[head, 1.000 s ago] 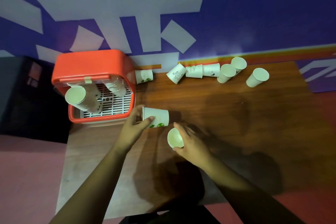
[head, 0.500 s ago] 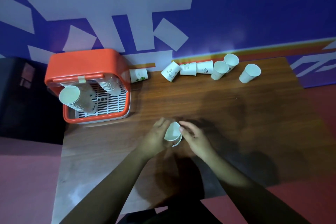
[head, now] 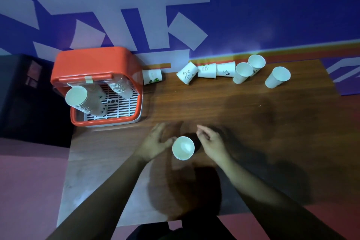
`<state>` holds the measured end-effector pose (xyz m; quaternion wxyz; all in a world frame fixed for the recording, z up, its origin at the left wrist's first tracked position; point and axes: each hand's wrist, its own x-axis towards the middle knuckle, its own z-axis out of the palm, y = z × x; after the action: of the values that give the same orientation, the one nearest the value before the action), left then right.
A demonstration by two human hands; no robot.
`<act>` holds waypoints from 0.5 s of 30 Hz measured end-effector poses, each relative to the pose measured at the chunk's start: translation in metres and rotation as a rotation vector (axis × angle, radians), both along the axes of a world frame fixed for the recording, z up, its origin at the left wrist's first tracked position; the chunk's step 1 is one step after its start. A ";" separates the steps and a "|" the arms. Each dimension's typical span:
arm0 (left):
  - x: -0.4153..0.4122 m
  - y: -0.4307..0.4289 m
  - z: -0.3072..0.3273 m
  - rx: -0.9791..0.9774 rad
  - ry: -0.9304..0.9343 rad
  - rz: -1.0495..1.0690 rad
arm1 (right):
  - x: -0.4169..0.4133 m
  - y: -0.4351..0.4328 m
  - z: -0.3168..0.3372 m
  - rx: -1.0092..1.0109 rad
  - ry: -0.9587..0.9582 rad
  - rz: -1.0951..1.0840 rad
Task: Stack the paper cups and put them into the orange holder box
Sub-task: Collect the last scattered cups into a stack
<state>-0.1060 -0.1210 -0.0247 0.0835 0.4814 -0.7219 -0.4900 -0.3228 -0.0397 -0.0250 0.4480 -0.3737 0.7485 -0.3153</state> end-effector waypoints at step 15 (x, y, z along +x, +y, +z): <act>-0.060 -0.203 0.000 -0.467 -0.530 0.007 | -0.046 -0.204 -0.029 0.083 0.001 -0.162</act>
<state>-0.1660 -0.3238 -0.0250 0.0030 0.5622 -0.8095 -0.1694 -0.3686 -0.2435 -0.0535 0.4358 -0.2933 0.7889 -0.3190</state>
